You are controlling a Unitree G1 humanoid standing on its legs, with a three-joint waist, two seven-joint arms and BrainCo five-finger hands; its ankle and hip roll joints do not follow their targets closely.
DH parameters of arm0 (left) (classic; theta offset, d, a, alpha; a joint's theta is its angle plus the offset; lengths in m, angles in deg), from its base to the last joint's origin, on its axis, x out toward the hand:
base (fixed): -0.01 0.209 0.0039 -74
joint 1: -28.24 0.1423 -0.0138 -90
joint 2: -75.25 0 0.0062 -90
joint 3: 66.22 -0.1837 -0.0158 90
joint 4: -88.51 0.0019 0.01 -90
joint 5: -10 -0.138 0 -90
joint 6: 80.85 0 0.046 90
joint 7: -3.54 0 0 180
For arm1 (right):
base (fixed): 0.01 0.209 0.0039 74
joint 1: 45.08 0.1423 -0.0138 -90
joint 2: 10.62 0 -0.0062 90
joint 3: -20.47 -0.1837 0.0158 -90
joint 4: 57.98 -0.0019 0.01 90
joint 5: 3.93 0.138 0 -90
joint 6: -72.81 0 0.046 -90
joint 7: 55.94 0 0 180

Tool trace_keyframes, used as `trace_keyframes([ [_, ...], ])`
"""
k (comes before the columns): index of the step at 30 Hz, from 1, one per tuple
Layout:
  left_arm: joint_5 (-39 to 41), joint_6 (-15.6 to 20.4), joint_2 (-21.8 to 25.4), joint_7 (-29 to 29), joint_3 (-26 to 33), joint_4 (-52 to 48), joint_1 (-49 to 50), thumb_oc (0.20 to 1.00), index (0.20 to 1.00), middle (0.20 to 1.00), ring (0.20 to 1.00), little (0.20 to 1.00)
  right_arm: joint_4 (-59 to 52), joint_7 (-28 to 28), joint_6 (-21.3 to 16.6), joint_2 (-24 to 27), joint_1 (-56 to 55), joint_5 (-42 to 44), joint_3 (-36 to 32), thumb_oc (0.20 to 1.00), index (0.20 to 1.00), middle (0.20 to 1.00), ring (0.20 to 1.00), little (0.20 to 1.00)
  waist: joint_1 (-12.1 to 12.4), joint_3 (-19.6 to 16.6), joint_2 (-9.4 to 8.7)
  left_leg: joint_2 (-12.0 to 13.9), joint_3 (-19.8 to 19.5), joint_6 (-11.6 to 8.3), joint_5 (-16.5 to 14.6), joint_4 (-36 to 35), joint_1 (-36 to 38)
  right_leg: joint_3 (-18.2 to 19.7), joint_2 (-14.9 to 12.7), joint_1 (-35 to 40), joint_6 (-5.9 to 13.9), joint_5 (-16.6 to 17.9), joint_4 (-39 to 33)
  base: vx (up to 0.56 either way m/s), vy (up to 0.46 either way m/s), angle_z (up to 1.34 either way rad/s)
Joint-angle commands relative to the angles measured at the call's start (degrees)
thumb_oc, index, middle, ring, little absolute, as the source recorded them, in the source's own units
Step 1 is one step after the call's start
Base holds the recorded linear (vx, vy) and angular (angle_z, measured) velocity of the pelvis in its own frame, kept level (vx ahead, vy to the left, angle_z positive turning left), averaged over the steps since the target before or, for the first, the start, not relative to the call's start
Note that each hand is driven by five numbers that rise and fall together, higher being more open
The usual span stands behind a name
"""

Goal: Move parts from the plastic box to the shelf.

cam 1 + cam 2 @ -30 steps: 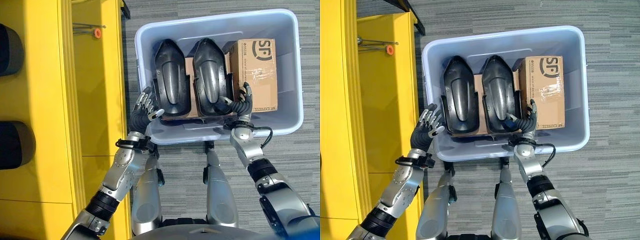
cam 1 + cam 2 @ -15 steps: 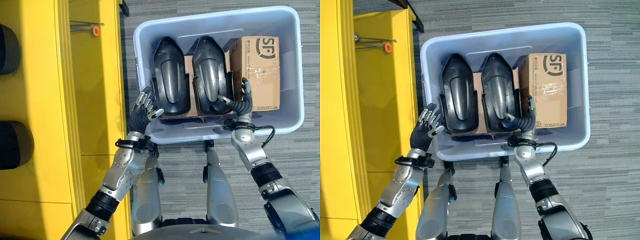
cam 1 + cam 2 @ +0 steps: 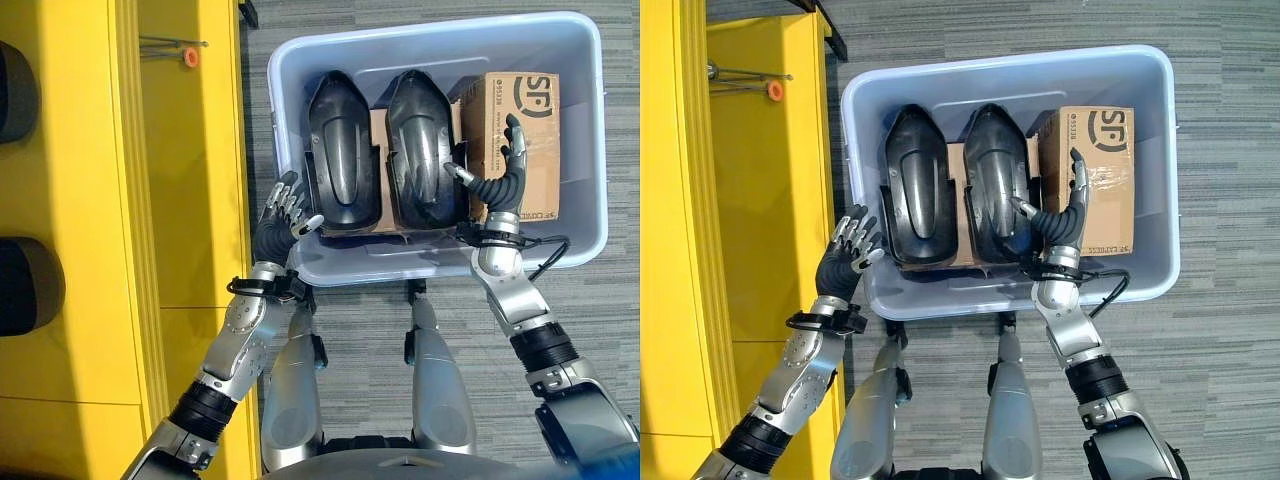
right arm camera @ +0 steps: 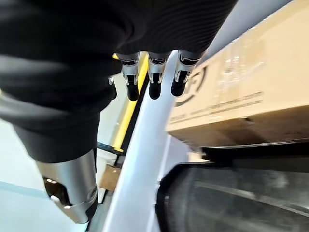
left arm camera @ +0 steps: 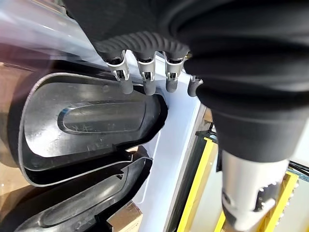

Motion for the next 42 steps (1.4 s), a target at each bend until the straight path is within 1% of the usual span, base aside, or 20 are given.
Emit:
trace_keyframes([
  [1, -3.4, 3.3, 1.9, 0.2, 1.4, -4.8, -0.7, 1.000, 1.000, 1.000, 1.000, 1.000, 0.2, 0.5, -2.3, 0.0, 2.4, -2.3, -1.2, 1.000, 1.000, 1.000, 1.000, 1.000, 1.3, -1.9, -2.14, 1.8, -2.1, -1.43, -1.2, 0.4, 2.8, 2.1, -0.2, 0.2, 2.42, 2.9, 0.6, 0.00, 0.000, 0.00],
  [7, -3.4, 3.5, 1.7, -0.1, 1.3, -4.5, -1.3, 1.000, 1.000, 1.000, 1.000, 1.000, 3.3, -0.4, -1.6, -0.4, 4.0, -1.7, 0.5, 1.000, 1.000, 1.000, 1.000, 1.000, 1.8, -1.7, -1.87, 1.8, -2.3, -1.42, -1.1, 0.4, 2.5, 2.1, -0.2, 0.1, 2.31, 2.9, 0.6, 0.00, 0.000, 0.00],
  [10, -3.0, 3.7, 1.5, -0.1, 1.1, -4.3, -1.6, 1.000, 1.000, 1.000, 1.000, 1.000, 7.3, -0.8, -0.6, -0.3, 5.8, -1.5, 1.5, 1.000, 1.000, 1.000, 1.000, 1.000, 2.1, -1.4, -1.61, 1.7, -2.4, -1.36, -1.1, 0.4, 2.3, 2.0, -0.2, 0.0, 2.29, 3.0, 0.7, 0.00, 0.000, 0.00],
  [14, -2.4, 3.9, 1.4, 0.1, 0.7, -4.2, -1.9, 1.000, 1.000, 1.000, 1.000, 1.000, 11.3, -1.0, -0.4, -0.3, 8.1, -0.4, 1.9, 1.000, 1.000, 1.000, 1.000, 1.000, 2.5, -1.2, -1.25, 1.7, -2.4, -1.33, -1.1, 0.4, 2.2, 2.1, -0.2, -0.3, 2.25, 3.1, 0.7, 0.00, 0.000, 0.00],
  [16, -2.1, 4.0, 1.4, 0.3, 0.3, -4.3, -1.8, 1.000, 1.000, 1.000, 1.000, 1.000, 14.1, -1.0, 0.0, 0.3, 9.7, 0.3, 1.9, 1.000, 1.000, 1.000, 1.000, 1.000, 2.8, -1.0, -0.83, 1.7, -2.4, -1.41, -1.0, 0.4, 1.9, 2.1, -0.2, -0.5, 2.22, 3.1, 0.7, 0.00, 0.000, 0.00],
  [25, -1.0, 4.1, 1.9, 1.0, -0.4, -4.4, -1.8, 1.000, 1.000, 1.000, 1.000, 1.000, 21.5, -0.1, 0.5, 3.9, 14.3, 1.8, 1.0, 1.000, 1.000, 1.000, 1.000, 1.000, 3.5, -0.3, -0.12, 1.7, -2.4, -1.48, -0.9, 0.4, 1.5, 2.1, 0.1, -1.2, 2.16, 3.2, 0.9, 0.00, 0.000, 0.00],
  [33, -0.5, 4.4, 2.0, 1.2, -0.7, -4.6, -2.2, 1.000, 1.000, 1.000, 1.000, 1.000, 26.1, 0.2, 0.8, 6.9, 17.3, 2.3, 1.0, 1.000, 1.000, 1.000, 1.000, 1.000, 3.4, 0.2, 0.17, 1.7, -2.2, -1.49, -0.9, 0.4, 1.1, 2.6, 0.4, -2.2, 2.07, 3.2, 1.2, 0.00, 0.000, 0.00],
  [36, -0.2, 4.4, 2.0, 1.3, -0.7, -4.6, -2.3, 1.000, 1.000, 1.000, 1.000, 1.000, 30.0, 0.2, 0.6, 8.2, 18.1, 3.8, 0.7, 1.000, 1.000, 1.000, 1.000, 1.000, 3.3, 0.7, 0.35, 1.8, -2.0, -1.48, -1.0, 0.4, 1.0, 2.8, 0.6, -2.5, 1.96, 3.1, 1.5, 0.00, 0.000, 0.00],
  [42, -0.4, 4.5, 2.1, 1.5, -0.2, -4.4, -2.2, 1.000, 1.000, 1.000, 1.000, 1.000, 30.5, 0.6, 0.8, 9.2, 17.7, 3.4, 0.2, 1.000, 1.000, 1.000, 1.000, 1.000, 2.9, 0.9, 0.33, 1.9, -1.8, -1.52, -1.1, 0.4, 1.0, 3.0, 0.9, -3.0, 1.90, 3.0, 1.9, 0.00, 0.000, 0.00],
])
